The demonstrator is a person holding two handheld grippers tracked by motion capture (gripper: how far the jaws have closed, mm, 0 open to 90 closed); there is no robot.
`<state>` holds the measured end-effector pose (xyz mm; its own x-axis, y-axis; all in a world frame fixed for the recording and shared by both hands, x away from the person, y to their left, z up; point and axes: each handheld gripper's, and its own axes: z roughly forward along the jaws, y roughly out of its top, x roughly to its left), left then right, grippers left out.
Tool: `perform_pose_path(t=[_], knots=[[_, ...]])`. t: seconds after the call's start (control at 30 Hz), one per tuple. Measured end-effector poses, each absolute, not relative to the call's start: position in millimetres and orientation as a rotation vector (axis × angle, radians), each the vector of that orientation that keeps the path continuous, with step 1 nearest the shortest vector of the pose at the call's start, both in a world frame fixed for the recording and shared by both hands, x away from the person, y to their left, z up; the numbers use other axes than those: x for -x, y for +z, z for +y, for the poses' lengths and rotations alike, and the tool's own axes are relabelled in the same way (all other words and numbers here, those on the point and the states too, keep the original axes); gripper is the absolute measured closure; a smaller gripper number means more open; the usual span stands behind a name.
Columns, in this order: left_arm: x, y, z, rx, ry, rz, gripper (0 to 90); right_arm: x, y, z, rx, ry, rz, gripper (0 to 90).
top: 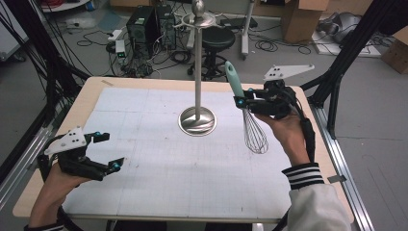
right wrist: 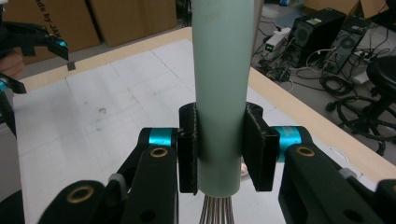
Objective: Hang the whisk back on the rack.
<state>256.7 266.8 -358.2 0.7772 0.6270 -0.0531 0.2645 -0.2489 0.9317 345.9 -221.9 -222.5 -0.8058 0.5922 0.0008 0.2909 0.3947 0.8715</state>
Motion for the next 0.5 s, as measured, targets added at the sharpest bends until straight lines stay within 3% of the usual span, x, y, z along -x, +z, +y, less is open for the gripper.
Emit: perform_pose_path(t=[0.5], knots=[[-256,-358,268,-1.826,0.395,0.680,1.7,-358,-201,-191,-0.689,1.393,2.349,69.4]])
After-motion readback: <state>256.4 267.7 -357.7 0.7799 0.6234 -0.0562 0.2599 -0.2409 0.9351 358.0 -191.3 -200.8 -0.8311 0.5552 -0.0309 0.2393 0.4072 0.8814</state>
